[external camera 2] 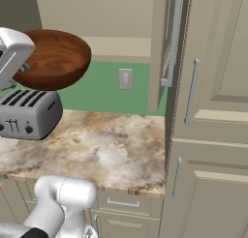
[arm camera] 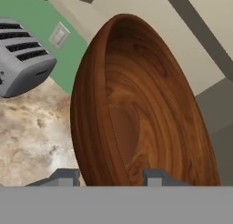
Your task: Move the bowls from the cabinet to the plates on the dining table.
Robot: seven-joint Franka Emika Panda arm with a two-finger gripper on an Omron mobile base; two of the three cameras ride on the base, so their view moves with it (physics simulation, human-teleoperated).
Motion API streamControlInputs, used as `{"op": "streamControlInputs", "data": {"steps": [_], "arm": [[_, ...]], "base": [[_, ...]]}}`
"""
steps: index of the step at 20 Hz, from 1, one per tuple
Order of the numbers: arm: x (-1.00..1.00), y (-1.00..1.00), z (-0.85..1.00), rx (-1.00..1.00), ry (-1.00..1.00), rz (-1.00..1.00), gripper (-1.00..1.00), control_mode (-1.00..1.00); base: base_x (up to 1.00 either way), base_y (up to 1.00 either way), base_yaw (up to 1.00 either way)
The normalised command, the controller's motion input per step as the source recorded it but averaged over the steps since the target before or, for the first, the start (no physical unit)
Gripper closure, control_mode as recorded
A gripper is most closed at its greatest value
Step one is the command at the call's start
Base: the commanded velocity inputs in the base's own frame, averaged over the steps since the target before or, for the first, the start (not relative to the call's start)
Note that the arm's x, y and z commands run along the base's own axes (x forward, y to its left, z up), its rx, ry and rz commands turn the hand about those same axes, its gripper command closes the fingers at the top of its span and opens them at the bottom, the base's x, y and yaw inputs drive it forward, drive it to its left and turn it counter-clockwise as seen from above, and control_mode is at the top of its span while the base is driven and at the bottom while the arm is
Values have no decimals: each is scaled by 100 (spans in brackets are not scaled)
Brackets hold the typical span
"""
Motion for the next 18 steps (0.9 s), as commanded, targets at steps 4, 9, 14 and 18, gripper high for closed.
{"op": "streamControlInputs", "data": {"steps": [4,9,14,18], "arm": [[-36,0,-44,0,0,5,100,-100],[-36,0,-79,0,0,1,100,-100],[-11,0,-83,0,0,0,100,-100],[-11,0,-21,0,0,0,100,-100]], "base": [[0,0,0],[0,0,0],[0,0,0],[0,0,0]]}}
